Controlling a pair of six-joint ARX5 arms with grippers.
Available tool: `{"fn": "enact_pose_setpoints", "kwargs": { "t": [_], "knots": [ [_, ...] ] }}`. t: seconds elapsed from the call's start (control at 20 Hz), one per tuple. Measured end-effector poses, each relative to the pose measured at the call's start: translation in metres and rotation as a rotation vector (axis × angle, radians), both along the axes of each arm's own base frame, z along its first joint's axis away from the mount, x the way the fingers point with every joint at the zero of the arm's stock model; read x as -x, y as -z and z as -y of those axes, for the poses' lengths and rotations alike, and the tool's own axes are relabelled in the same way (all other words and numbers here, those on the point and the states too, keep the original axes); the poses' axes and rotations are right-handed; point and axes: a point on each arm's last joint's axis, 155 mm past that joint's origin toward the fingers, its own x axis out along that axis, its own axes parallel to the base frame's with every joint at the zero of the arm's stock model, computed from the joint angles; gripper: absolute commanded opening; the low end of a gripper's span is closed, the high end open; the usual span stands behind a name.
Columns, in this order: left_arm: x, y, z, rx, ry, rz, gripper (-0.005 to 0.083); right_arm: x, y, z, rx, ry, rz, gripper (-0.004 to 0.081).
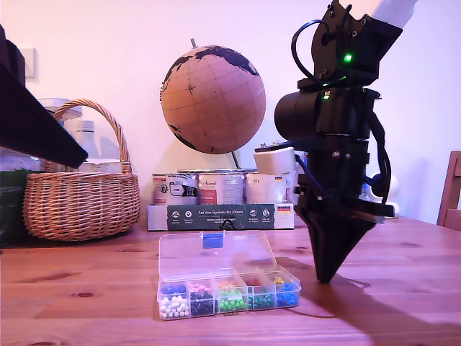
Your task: Sort the loose pins on the table into their correct compartments
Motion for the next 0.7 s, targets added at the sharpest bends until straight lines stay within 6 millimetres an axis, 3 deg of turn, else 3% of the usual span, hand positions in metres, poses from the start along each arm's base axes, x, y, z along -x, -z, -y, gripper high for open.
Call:
{"fn": "enact_pose_setpoints", "kwargs": {
  "t": [0.5,0.7],
  "knots": [
    [0.0,0.0,0.0,0.0,0.0,0.0,-0.0024,0.018,-0.001,0.008,0.049,0.67,-0.155,-0.0011],
    [0.0,0.0,0.0,0.0,0.0,-0.001,-0.0024,0.015,-0.016,0.007,0.058,0.837,-0.178,-0.0011]
  ]
}}
